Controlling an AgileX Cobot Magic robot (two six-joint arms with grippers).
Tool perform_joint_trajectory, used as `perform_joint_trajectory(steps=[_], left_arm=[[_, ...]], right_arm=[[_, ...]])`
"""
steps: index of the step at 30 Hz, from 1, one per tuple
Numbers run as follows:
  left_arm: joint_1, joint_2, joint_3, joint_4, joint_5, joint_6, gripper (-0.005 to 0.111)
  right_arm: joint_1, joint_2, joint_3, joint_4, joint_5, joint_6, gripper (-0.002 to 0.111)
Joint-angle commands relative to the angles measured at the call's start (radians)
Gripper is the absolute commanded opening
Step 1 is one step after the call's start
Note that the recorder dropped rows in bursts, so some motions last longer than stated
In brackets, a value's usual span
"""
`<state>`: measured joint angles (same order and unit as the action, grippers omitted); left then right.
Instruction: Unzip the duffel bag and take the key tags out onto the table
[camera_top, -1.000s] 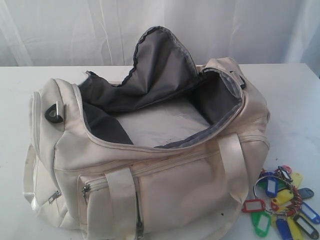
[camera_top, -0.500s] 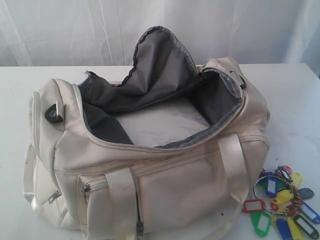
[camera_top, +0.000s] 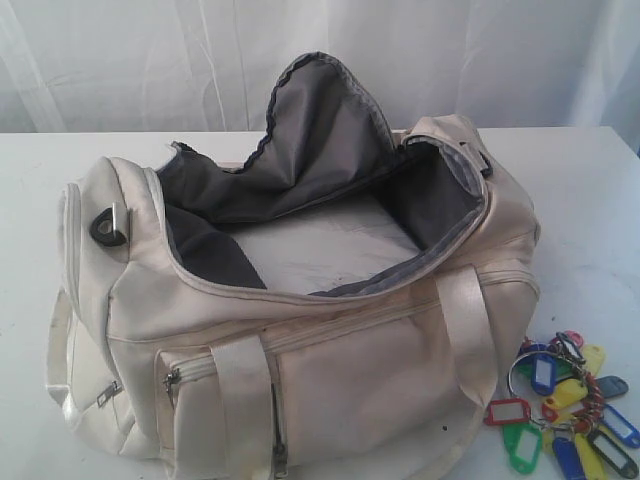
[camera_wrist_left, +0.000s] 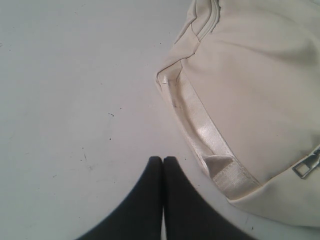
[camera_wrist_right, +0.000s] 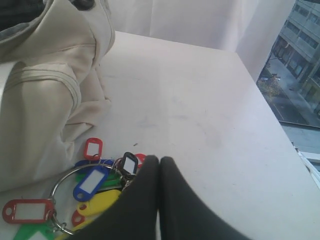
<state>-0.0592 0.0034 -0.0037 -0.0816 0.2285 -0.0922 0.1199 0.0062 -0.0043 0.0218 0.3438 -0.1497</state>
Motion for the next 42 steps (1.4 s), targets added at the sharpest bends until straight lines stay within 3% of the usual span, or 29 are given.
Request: perform_joint_trajectory(steps=[1,17,25,42], left_arm=[[-0.007,-0.003,0.004,0.001,-0.002,0.002,0.0],[-0.007,-0.003,0.004,0.001,-0.002,0.002,0.0],[-0.007,-0.003,0.004,0.001,-0.002,0.002,0.0],[-0.007,-0.003,0.004,0.001,-0.002,0.002,0.0]], right_arm=[[0.01,-0.006,0.004,-0.004,-0.013,0.005,0.0],[0.041,-0.006,0.004,-0.022,-0.011,0.129,0.0],[-0.031,-0.006,0.004,-0.022,-0.01,0.129,0.0],[-0.031,-0.006,0.004,-0.022,-0.01,0.155,0.0]])
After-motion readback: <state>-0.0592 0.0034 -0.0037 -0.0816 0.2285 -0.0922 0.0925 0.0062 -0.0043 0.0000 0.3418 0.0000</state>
